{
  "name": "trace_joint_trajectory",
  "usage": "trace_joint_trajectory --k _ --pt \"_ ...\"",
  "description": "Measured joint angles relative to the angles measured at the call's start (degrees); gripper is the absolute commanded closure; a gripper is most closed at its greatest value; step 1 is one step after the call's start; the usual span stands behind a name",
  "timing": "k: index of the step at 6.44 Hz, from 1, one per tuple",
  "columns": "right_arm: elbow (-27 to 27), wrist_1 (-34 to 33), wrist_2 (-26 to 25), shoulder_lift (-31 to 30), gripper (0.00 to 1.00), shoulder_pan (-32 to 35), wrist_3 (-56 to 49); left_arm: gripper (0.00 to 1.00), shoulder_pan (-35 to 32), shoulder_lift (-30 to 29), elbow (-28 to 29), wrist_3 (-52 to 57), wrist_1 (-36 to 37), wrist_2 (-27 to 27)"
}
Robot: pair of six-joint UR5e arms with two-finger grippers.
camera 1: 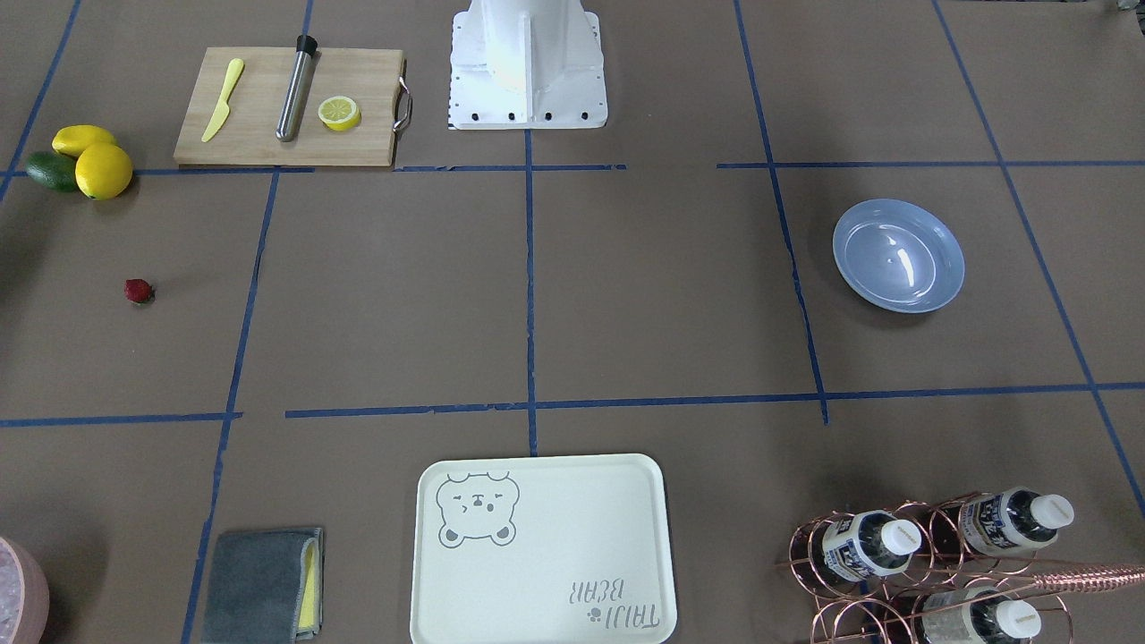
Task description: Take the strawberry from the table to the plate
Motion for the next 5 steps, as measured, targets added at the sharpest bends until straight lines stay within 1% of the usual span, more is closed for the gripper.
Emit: trace_joint_trajectory --k 1,2,4,5 --pt "0.21 0.09 -0.01 0.11 0.00 -0.01 -0.02 0.00 2.95 0.26 -0.26 -4.23 -4.50 0.03" --pt "0.52 0.14 -0.01 0.18 0.00 -0.01 -0.03 0.00 6.25 1.65 -0.36 -10.61 -11.29 0.05" --pt "0.93 0.16 -0.03 0.87 0.00 -0.05 0.37 0.00 13.59 8.00 0.11 -25.99 -31.10 0.27" --pt "1.06 0.16 -0.07 1.32 0.00 -0.07 0.97 0.00 18.18 10.46 0.57 -34.28 -39.66 1.64"
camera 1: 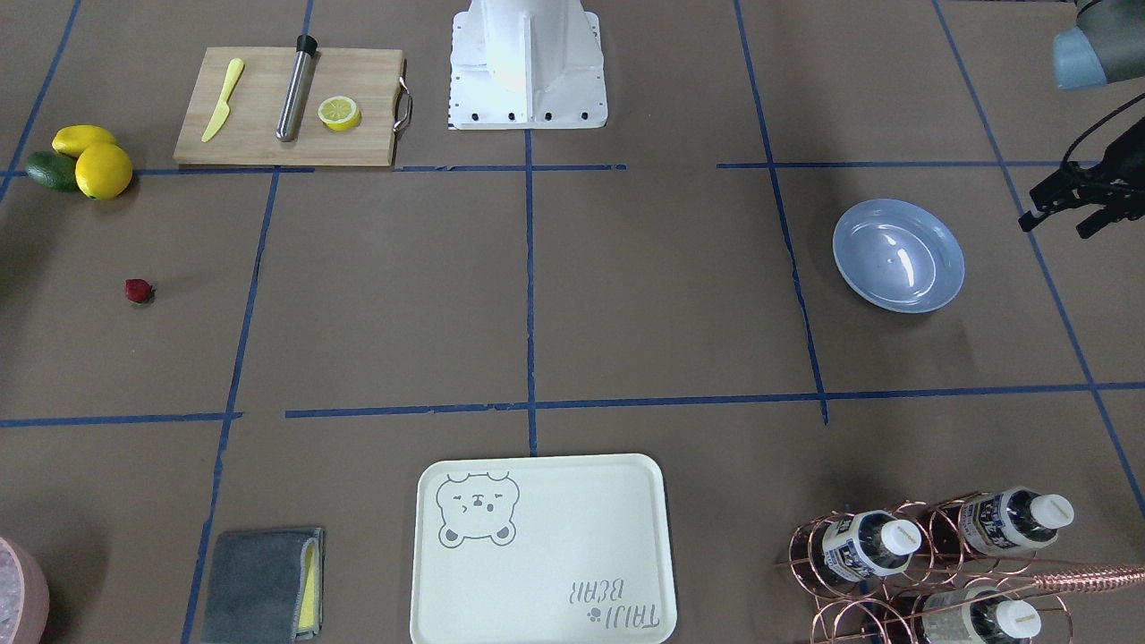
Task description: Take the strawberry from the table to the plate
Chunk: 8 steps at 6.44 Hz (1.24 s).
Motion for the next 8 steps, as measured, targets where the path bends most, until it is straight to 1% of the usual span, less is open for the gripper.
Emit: trace_joint_trajectory --k 1,2,3,4,6,7,8 --pt "0.14 0.00 -0.02 0.55 0.00 -0.02 0.42 0.00 4.72 1.13 1.56 -7.06 -7.00 3.07" --pt "0.21 0.00 -0.03 0.96 0.00 -0.03 0.60 0.05 9.12 1.46 3.91 -12.51 -12.82 6.91" --pt "0.25 0.00 -0.03 1.11 0.00 -0.03 0.65 0.20 12.61 1.34 5.39 -16.74 -16.22 10.09" --pt "0.25 0.00 -0.03 1.15 0.00 -0.03 0.67 0.26 14.80 1.11 6.05 -19.39 -17.64 12.05" --pt "0.19 0.00 -0.03 1.18 0.00 -0.03 0.67 0.29 16.13 0.39 6.77 -20.81 -18.24 13.55" --pt "0.19 0.00 -0.03 1.21 0.00 -0.03 0.67 0.40 16.30 -0.40 7.63 -20.92 -18.27 13.75" --pt "0.20 0.00 -0.03 1.25 0.00 -0.03 0.67 0.65 16.39 -1.07 8.46 -20.95 -18.28 13.84"
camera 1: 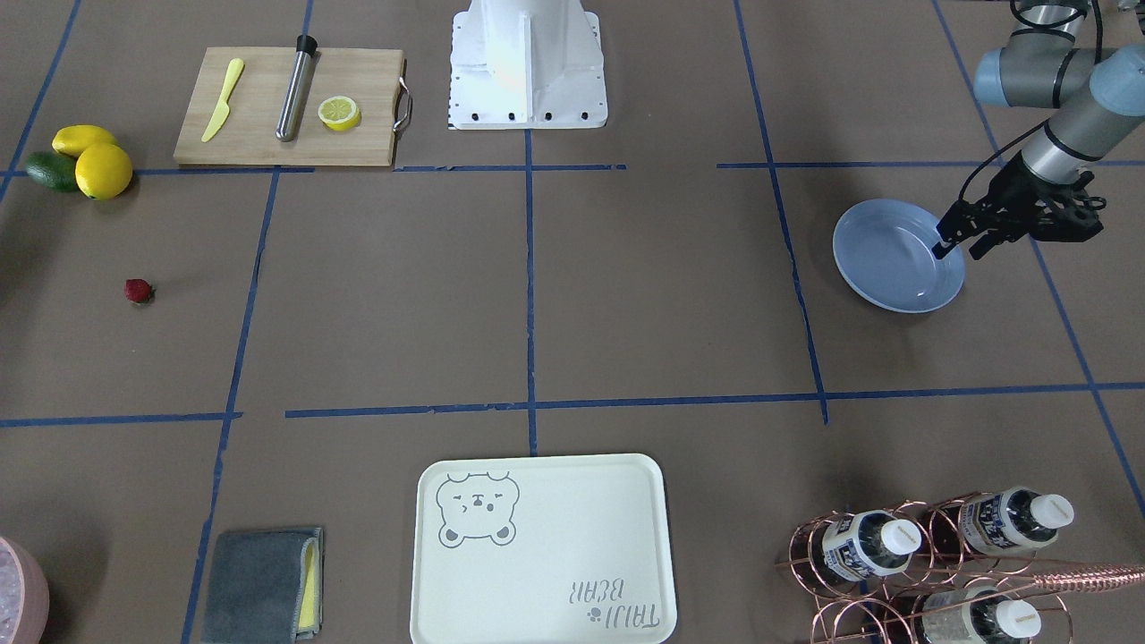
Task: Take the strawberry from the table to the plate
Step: 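Reach the left gripper to the blue plate rim and grasp it, then lift the blue plate with the left gripper and carry it to table center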
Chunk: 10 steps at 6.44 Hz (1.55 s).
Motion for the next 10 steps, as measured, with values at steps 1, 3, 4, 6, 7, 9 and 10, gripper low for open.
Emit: trace_joint_trajectory --k 1,3,4,6,7,9,10 --pt "0.04 0.00 0.00 0.01 0.00 0.00 0.00 0.94 0.11 -0.33 0.48 -0.01 0.02 0.03" --pt "0.07 0.00 0.00 0.02 0.00 0.00 0.00 1.00 0.21 -0.47 0.75 0.07 0.08 0.03" --pt "0.07 0.00 0.00 0.03 0.00 -0.03 0.00 1.00 0.23 -0.49 0.77 0.15 0.06 -0.02" --pt "0.08 0.00 0.00 0.09 0.00 -0.07 -0.02 1.00 0.06 -0.13 -0.04 0.58 0.27 -0.85" --pt "0.07 0.00 0.00 0.18 0.00 -0.08 -0.04 1.00 -0.63 0.01 -1.46 0.78 1.33 -3.42" --pt "0.37 -0.05 -0.22 1.36 0.00 -0.09 0.07 1.00 -4.97 -1.89 -6.29 1.03 10.16 -9.26" --pt "0.60 -0.15 -0.21 2.61 0.00 -0.12 1.28 1.00 -6.68 -5.98 -9.43 0.90 18.19 -9.91"
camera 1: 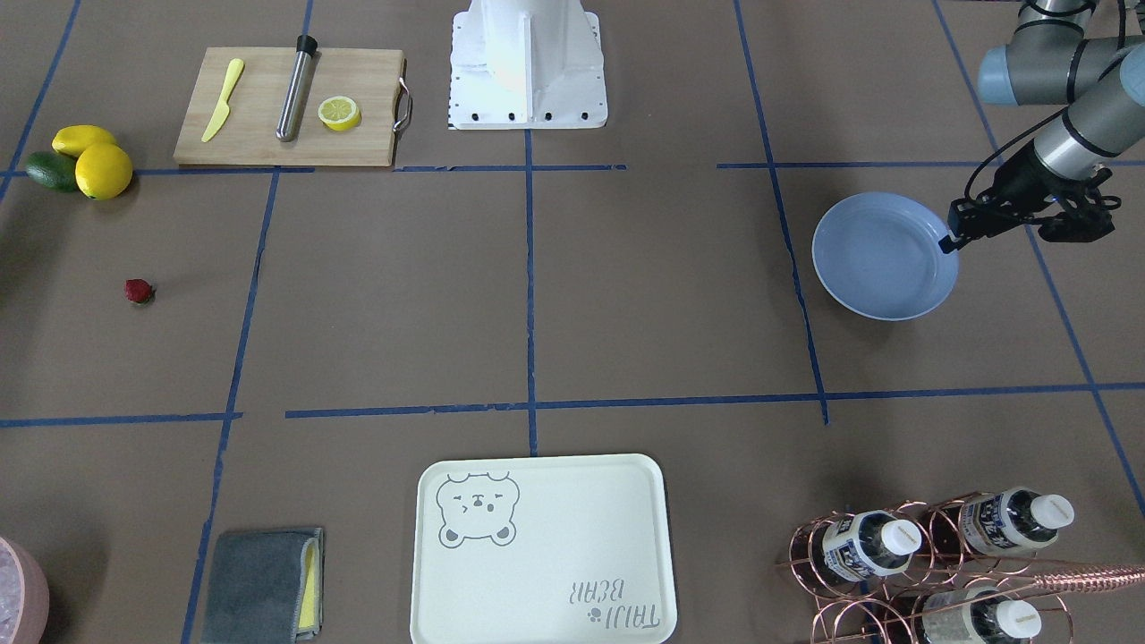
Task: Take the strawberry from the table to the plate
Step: 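Lift the blue plate with the left gripper and carry it to table center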
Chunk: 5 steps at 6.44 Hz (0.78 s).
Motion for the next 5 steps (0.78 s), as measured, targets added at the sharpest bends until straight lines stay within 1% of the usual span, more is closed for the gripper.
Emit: trace_joint_trajectory --k 1,2,3,4,5 --pt "0.09 0.02 0.22 0.67 0.00 -0.23 2.02 1.00 -0.94 -5.63 -2.05 -0.65 7.40 0.00" --pt "-0.01 0.06 0.33 0.89 0.00 -0.54 3.23 1.00 -0.74 -10.81 -2.67 -3.63 11.53 0.09" --pt "-0.29 0.04 0.37 0.92 0.00 -0.68 3.74 1.00 1.05 -15.51 -2.71 -9.66 13.11 0.52" --pt "-0.63 0.05 0.38 0.92 0.00 -0.72 3.91 1.00 5.22 -19.84 -2.64 -17.12 13.67 2.53" --pt "-0.84 0.04 0.39 0.89 0.00 -0.75 3.94 1.00 10.81 -23.83 -2.36 -24.62 13.88 6.05"
